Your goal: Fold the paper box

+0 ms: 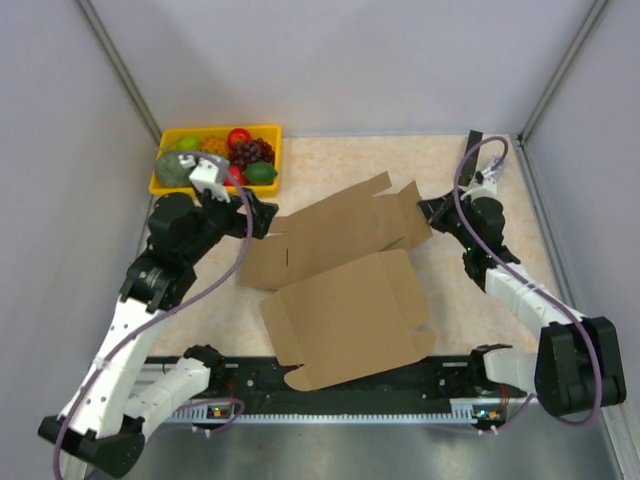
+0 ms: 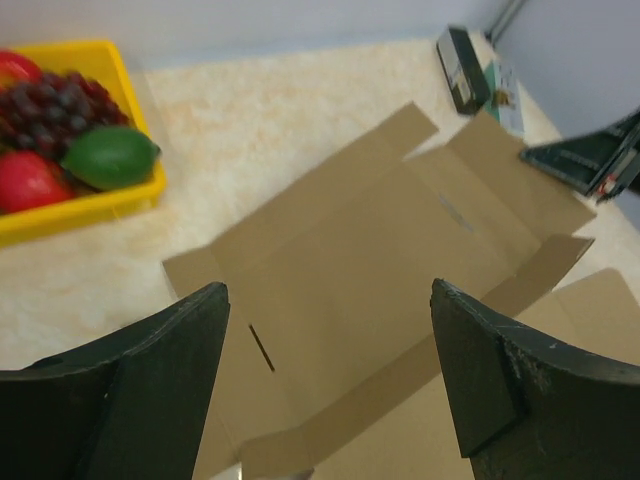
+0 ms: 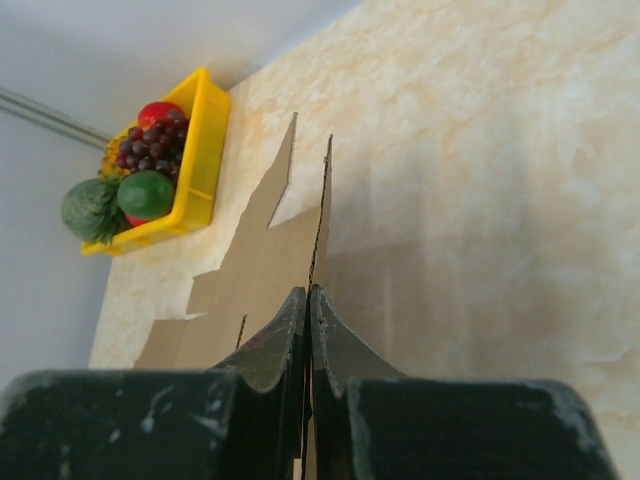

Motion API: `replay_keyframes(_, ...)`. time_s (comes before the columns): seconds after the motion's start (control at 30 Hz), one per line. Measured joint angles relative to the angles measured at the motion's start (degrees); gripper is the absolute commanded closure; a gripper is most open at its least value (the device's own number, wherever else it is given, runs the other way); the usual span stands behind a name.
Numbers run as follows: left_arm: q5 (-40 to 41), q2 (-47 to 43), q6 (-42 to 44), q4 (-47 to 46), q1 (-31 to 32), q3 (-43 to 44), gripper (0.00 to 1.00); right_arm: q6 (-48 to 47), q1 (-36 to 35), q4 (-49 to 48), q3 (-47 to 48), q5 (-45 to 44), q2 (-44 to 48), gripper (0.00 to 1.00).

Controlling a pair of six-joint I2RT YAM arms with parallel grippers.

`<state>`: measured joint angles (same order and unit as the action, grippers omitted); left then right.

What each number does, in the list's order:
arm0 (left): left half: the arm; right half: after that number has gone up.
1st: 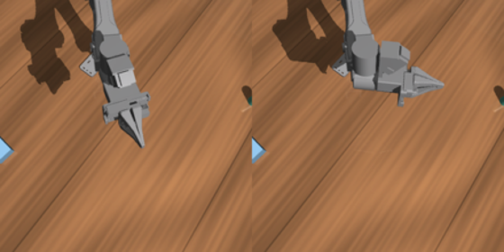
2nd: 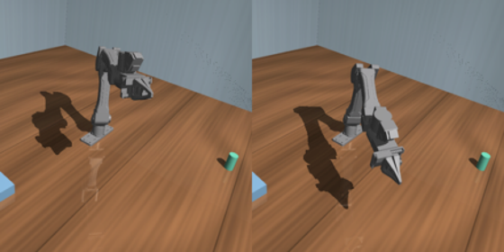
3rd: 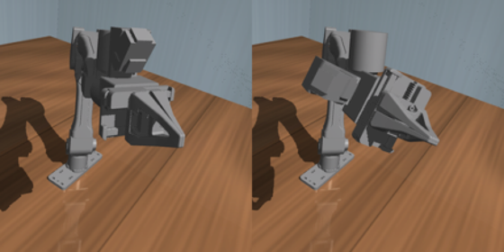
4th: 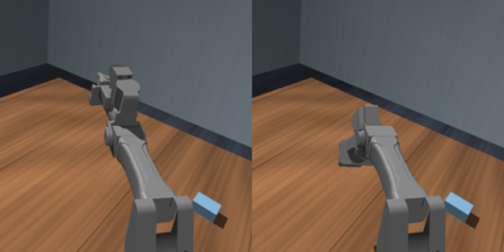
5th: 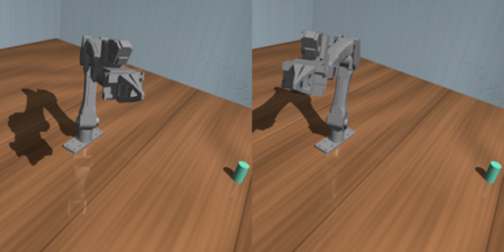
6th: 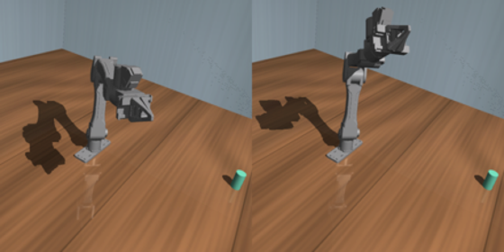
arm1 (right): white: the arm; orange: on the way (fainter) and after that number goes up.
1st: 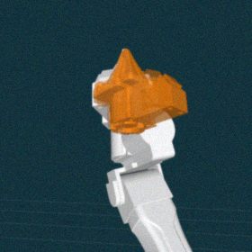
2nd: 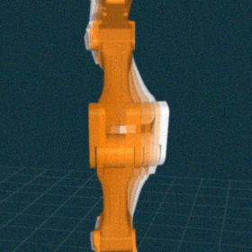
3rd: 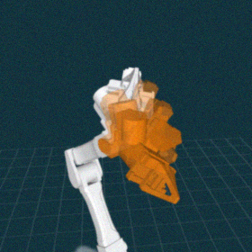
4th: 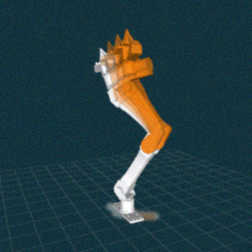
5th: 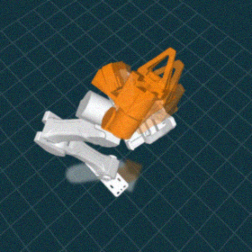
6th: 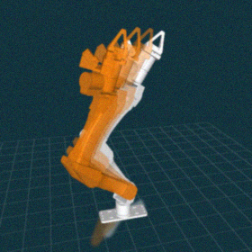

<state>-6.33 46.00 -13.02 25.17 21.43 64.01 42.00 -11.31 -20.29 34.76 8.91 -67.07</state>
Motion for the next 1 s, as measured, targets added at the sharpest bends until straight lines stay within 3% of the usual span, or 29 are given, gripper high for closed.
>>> replay_keyframes(0.23, -11.56, 11.06, -5.29, -4.94, 0.13, -6.16, 0.25, -5.6, 5.42, -3.52, 0.79, 5.88, -8.17, 1.0)
replay_keyframes(0.43, -15.69, 22.43, -8.24, -10.69, 5.29, -6.54, 0.3, -10.95, 10.05, 5.25, 8.31, 11.82, -15.65, 1.0)
replay_keyframes(0.57, -14.75, 28.13, -8.9, -12.35, 8.35, -6.82, 0.31, -14.75, 11.02, 10.54, 12.31, 14.25, -18.34, 1.0)
replay_keyframes(0.7, -10.1, 30.6, -9.11, -12.74, 8.76, -6.82, 0.22, -18.05, 11.02, 14.45, 12.55, 14.6, -18.49, 1.0)
replay_keyframes(0.87, -2.8, 30.8, -8.22, -12.35, 8.48, -6.69, 0.19, -20.9, 11.02, 17.4, 12.98, 13.68, -18.58, 1.0)
replay_keyframes(1.0, 0.92, 32.04, -7.19, -10.36, 7.37, -5.4, 0.19, -21.59, 11.02, 18.38, 12.98, 13.03, -18.73, 0.9)
